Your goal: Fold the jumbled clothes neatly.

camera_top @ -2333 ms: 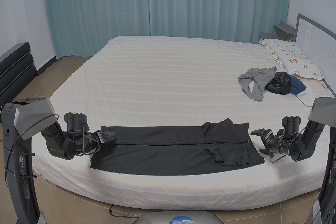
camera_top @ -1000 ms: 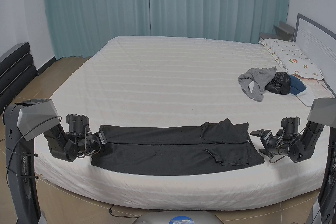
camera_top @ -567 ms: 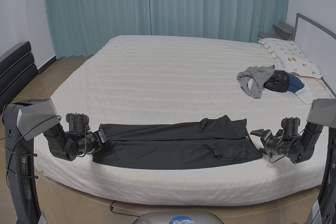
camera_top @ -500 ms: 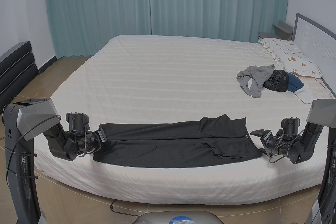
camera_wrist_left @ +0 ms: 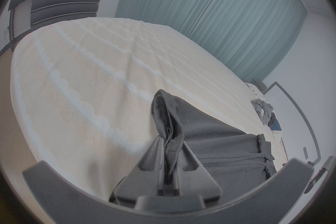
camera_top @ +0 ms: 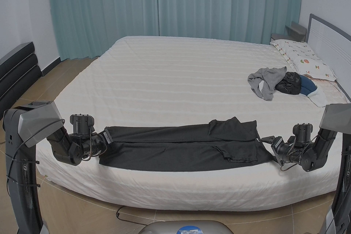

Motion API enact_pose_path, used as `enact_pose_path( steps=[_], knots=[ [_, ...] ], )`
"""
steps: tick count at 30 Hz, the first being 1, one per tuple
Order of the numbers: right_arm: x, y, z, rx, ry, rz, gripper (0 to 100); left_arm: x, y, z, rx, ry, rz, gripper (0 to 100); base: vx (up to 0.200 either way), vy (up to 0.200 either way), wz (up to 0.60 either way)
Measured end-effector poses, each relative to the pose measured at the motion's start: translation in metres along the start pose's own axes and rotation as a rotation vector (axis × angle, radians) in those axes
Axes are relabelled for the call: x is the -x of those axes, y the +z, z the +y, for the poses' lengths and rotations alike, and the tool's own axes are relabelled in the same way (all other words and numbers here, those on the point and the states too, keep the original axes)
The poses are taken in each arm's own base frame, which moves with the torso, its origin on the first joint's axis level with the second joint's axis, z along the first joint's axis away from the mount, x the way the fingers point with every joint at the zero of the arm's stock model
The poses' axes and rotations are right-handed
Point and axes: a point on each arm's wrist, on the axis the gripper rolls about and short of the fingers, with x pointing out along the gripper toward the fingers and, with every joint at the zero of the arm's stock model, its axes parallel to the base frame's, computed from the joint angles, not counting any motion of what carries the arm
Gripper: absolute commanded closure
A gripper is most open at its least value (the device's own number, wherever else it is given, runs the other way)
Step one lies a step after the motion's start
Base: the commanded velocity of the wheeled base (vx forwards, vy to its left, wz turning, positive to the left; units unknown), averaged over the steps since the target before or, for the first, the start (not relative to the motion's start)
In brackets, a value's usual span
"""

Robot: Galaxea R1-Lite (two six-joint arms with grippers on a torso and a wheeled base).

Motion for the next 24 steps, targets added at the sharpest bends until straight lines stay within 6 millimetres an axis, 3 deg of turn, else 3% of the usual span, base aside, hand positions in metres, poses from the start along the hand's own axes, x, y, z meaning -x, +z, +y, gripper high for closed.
enact_pose_path(
  steps=[15, 24],
  knots=[
    [0.0, 0.001, 0.0, -0.004, 0.001, -0.002, 0, 0.013, 0.008, -0.024, -0.024, -0.004, -0.049, 100, 0.0, -0.2, 0.0],
    [0.0, 0.001, 0.0, -0.004, 0.001, -0.002, 0, 0.035, 0.01, -0.067, -0.072, 0.001, -0.01, 100, 0.0, -0.2, 0.0]
  ],
)
